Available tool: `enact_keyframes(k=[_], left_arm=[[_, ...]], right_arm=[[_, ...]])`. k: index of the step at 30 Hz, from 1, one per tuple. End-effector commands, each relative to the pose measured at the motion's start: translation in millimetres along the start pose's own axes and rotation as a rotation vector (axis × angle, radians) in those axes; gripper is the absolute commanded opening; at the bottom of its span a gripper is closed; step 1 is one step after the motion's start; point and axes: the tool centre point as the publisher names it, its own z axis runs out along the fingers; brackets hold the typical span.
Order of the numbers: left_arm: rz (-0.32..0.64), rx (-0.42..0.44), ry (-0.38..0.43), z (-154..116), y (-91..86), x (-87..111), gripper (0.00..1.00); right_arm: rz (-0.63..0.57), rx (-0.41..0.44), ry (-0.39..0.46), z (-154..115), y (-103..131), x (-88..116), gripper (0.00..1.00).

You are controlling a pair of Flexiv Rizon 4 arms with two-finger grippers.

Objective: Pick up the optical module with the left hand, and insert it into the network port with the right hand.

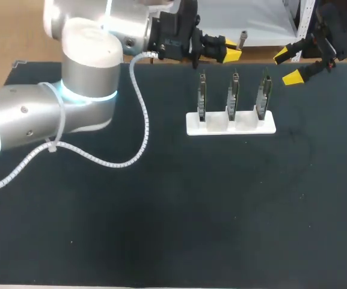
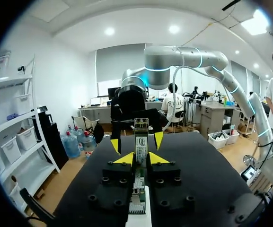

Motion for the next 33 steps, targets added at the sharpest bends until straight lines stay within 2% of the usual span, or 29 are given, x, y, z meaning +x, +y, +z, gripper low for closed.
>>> enact_keyframes(k=[1,13,28,33], left_arm=[[-0.011,-0.015,-0.037,14,2.8,2.2,0.00],[-0.028,0.026,-0.068,50,11.2,5.3,0.00],[-0.077,0.030,-0.124,72,14.9,6.4,0.00],[-0.093,0.022,-0.127,74,9.0,10.8,0.00]], right_arm=[[-0.001,0.005,0.001,0,2,0,1.00],[-0.001,0.005,0.001,0,2,0,1.00],[-0.001,0.005,0.001,0,2,0,1.00],[-0.001,0.005,0.001,0,2,0,1.00]])
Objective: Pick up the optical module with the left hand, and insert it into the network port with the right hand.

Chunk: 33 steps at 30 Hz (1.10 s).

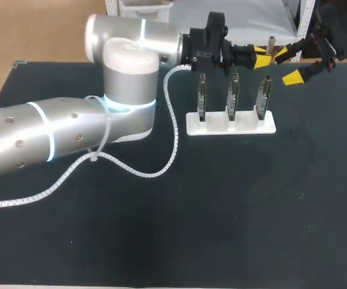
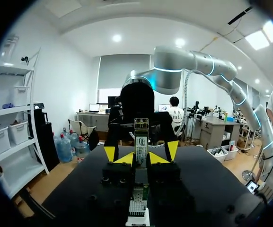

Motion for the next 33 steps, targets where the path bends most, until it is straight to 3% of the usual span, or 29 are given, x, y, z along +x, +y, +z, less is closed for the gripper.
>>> enact_keyframes(k=[1,9,33], left_arm=[[-0.005,-0.003,-0.006,2,-4.4,5.0,0.00],[-0.013,0.002,-0.068,-1,-6.1,6.5,0.00],[0.041,-0.012,-0.040,7,-14.2,0.7,0.00]], right_arm=[[-0.001,0.005,0.001,0,2,0,1.00],[-0.001,0.005,0.001,0,2,0,1.00],[-0.001,0.005,0.001,0,2,0,1.00]])
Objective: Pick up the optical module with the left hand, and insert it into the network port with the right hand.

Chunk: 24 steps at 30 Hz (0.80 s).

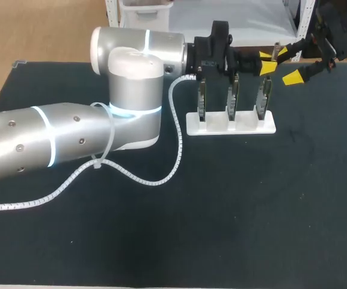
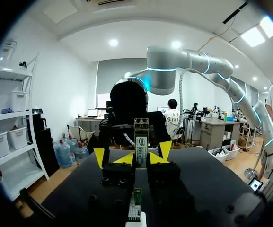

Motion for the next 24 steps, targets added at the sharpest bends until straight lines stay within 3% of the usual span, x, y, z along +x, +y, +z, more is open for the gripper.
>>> enact_keyframes(k=[1,24], left_arm=[[0.002,-0.017,0.001,-3.6,0.0,-1.4,0.00],[-0.016,0.006,0.002,1.7,-3.8,7.5,0.00]], right_arm=[[-0.001,0.005,0.001,0.3,2.0,-0.1,1.00],[-0.001,0.005,0.001,0.3,2.0,-0.1,1.00]])
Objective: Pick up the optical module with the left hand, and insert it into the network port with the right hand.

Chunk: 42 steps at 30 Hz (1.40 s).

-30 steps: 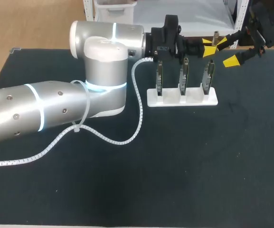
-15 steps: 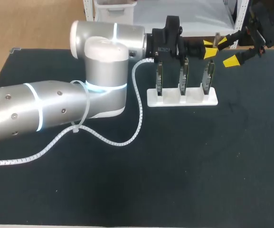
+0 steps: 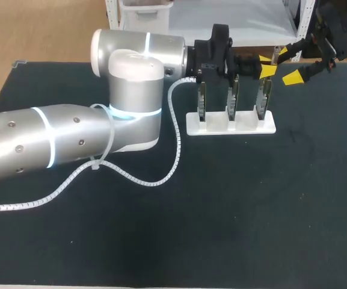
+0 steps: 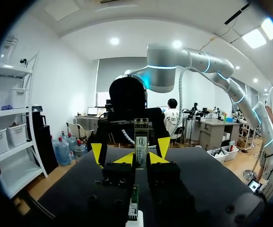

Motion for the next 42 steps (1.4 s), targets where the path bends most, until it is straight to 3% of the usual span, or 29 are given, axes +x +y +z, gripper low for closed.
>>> enact_keyframes(k=[1,10,16,21,25,42], left_arm=[[0.001,-0.001,-0.003,0,0.4,1.1,0.00],[0.001,-0.001,-0.003,0,0.4,1.1,0.00],[0.001,-0.001,-0.003,0,0.4,1.1,0.00],[0.001,-0.001,-0.003,0,0.4,1.1,0.00],[0.001,-0.001,-0.003,0,0.4,1.1,0.00],[0.001,-0.001,-0.003,0,0.4,1.1,0.00]], right_arm=[[-0.001,0.005,0.001,0,2,0,1.00],[0.003,0.035,-0.004,-6,1,0,1.00],[-0.036,0.092,-0.043,-22,5,-19,1.00],[-0.062,0.079,-0.081,-26,13,-37,1.00],[-0.077,0.064,-0.112,-22,15,-49,1.00],[-0.118,0.038,-0.066,0,25,-67,1.00]])
